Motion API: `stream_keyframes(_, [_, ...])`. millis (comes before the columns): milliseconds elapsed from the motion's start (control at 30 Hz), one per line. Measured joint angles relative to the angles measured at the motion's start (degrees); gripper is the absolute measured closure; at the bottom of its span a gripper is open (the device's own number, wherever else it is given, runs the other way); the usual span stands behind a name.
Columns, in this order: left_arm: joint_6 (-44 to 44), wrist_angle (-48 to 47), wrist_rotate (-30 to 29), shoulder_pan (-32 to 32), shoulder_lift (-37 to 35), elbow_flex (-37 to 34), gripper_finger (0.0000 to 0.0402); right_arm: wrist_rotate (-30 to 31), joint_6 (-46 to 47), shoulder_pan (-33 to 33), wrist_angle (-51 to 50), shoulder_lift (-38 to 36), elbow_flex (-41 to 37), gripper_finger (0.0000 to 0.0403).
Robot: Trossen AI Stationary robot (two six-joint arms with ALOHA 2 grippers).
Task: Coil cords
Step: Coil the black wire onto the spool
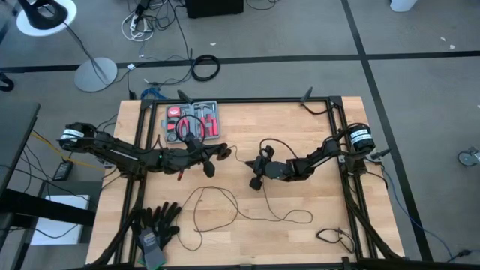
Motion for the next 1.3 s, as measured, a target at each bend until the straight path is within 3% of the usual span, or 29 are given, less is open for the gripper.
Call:
stream_keyframes(100, [0.2, 2.3, 1.2, 0.0, 0.0, 0.0, 0.0402, -3.5, 5.8, -1.8, -1.8, 0.0, 0.1, 0.0401])
stream_keyframes(267, [-1.1, 5.7, 1.3, 0.0, 0.0, 0.0, 0.0402, -9.1, 10.9, -3.4, -13.7, 0.0, 5.8, 0.0401])
stream_keyframes(367, [-1.8, 7.3, 0.7, 0.1, 0.0, 0.0, 0.0402, -10.3, 9.7, -3.5, -21.4, 0.0, 11.1, 0.0401])
stream_keyframes(567, [-2.8, 9.6, -5.5, 0.1, 0.0, 0.0, 0.0402, -12.1, 3.2, -4.0, -25.0, 0.0, 17.5, 0.0402])
stream_keyframes(967, [-2.1, 16.5, -11.3, 0.1, 0.0, 0.1, 0.0402, -20.6, 6.8, -6.4, -31.9, 1.3, 20.3, 0.0403])
stream_keyframes(1100, [-1.1, 16.3, -13.7, 0.5, 0.0, 0.1, 0.0401, -24.0, 6.1, -5.5, -31.2, 4.3, 22.9, 0.0403])
stream_keyframes(1300, [-0.8, 11.6, -16.3, 0.9, 0.6, 0.5, 0.0401, -30.6, -0.4, -4.4, -36.6, 11.5, 34.0, 0.0403])
